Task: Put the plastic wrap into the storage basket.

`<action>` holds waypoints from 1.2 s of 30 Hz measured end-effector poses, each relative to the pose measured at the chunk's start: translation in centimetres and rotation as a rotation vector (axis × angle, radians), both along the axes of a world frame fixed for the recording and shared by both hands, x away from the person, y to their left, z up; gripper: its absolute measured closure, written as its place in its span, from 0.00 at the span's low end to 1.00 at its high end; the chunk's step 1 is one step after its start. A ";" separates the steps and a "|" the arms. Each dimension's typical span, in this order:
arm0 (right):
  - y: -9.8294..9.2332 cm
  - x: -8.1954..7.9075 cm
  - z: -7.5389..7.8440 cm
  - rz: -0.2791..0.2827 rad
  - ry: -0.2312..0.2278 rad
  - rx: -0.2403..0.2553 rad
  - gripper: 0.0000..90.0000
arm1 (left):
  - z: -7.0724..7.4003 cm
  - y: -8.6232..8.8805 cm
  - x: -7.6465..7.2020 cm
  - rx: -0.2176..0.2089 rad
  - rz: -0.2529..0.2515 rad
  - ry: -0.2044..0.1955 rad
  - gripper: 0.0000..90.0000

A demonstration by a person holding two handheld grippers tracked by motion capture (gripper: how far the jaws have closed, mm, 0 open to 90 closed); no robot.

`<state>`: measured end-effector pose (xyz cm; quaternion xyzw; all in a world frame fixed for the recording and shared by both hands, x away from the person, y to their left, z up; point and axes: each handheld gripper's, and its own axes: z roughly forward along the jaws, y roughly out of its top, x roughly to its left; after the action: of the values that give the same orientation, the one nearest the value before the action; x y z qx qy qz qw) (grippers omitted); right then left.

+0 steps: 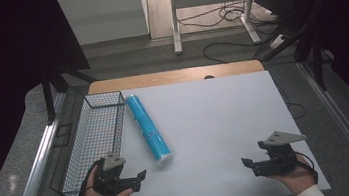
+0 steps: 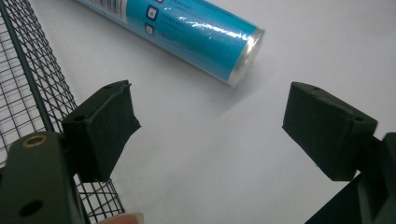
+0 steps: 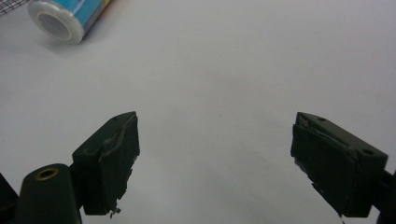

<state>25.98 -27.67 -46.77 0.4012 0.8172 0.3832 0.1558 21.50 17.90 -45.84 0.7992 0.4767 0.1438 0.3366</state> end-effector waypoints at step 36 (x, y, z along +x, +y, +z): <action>4.7 3.0 1.4 0.029 0.136 -0.027 0.11 | -0.7 1.3 -1.5 -0.016 0.030 0.004 0.17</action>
<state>29.01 -23.02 -45.37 0.4122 0.8369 0.3461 0.0998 20.05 19.23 -46.57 0.7896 0.4905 0.1436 0.3397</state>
